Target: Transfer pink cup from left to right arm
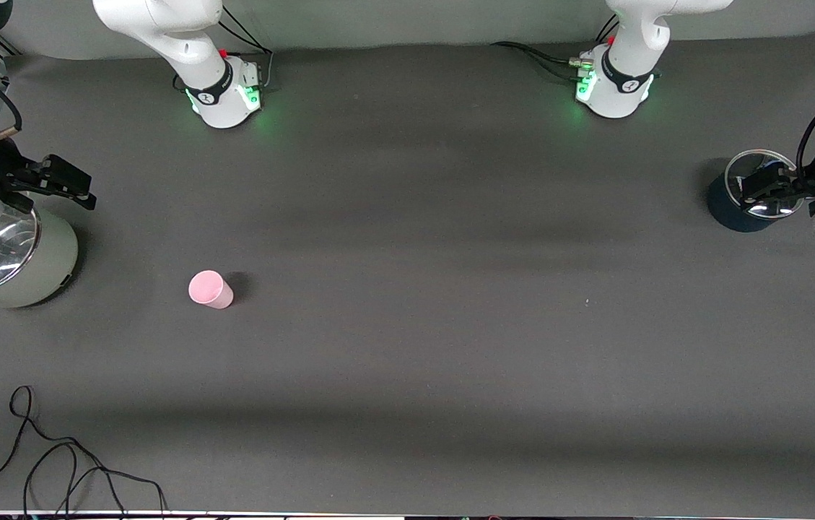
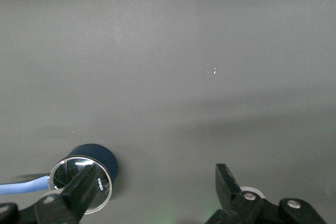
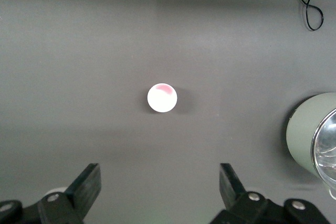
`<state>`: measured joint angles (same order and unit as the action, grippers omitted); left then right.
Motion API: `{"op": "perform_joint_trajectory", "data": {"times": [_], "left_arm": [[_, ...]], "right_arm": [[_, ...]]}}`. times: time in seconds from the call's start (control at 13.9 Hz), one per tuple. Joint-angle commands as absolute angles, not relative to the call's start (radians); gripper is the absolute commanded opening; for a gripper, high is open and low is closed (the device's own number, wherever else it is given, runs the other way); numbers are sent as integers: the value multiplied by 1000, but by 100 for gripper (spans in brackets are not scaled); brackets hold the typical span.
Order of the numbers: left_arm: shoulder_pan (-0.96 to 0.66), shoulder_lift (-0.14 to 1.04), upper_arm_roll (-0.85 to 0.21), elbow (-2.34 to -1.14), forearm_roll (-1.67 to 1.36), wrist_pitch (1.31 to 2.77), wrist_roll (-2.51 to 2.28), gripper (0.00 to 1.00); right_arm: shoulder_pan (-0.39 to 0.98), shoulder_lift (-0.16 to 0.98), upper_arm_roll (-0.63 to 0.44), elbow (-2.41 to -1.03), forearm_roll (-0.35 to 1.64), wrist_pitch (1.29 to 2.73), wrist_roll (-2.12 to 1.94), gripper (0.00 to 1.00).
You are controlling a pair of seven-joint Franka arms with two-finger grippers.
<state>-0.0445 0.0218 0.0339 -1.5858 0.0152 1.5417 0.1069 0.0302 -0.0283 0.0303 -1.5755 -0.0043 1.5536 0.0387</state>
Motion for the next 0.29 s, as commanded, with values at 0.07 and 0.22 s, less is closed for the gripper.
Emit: {"op": "perform_joint_trajectory", "data": {"times": [0.07, 0.22], "left_arm": [[-43, 6, 28, -1580, 14, 1529, 86, 100], [-43, 5, 26, -1580, 14, 1531, 62, 100]], "right_arm": [[20, -12, 35, -1551, -11, 1562, 12, 100], [20, -12, 35, -1551, -11, 1563, 12, 100]]}}
